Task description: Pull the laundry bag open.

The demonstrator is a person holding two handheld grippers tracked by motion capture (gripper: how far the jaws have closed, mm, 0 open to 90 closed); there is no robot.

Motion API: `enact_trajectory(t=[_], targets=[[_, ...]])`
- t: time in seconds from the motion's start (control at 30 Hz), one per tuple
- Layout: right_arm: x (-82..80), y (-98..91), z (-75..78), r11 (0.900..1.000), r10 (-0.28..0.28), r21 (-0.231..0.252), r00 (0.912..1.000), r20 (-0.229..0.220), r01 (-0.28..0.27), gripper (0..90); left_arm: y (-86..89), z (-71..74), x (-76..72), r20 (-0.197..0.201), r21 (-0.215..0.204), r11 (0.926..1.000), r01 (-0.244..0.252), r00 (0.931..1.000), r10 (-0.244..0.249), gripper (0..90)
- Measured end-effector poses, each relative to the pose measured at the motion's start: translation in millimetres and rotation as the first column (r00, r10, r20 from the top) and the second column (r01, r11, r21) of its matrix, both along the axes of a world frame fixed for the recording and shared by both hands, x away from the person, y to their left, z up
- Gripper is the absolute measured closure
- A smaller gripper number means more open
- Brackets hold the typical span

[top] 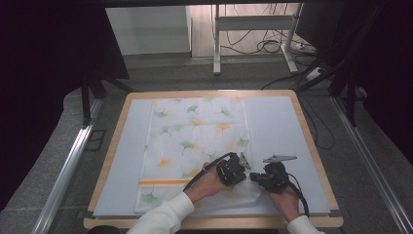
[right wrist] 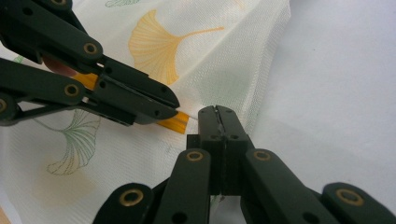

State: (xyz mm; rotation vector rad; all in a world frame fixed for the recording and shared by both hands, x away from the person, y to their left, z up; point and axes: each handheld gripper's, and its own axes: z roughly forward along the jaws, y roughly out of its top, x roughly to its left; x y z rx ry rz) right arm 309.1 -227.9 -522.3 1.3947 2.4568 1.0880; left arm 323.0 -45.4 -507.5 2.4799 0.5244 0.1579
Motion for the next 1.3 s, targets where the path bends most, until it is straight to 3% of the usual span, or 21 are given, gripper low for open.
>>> enact_trajectory(t=[0.53,0.8,1.3], targets=[[-0.4,-0.5,-0.6,1.0,0.005,0.0,1.0,0.008,-0.005,90.0,13.2,-0.8,-0.6,-0.022,-0.013,0.9998,-0.016,0.9996,0.016,90.0],[-0.7,-0.3,-0.7,1.0,0.004,0.002,0.9999,0.01,-0.004,90.0,19.2,0.2,-1.4,-0.022,0.006,0.9998,-0.019,0.9996,0.019,90.0],[-1.2,-0.8,-1.0,1.0,0.0,0.006,1.0,0.01,0.0,89.9,52.1,-0.9,-2.2,-0.028,0.014,0.9981,-0.061,0.9977,0.061,90.0]])
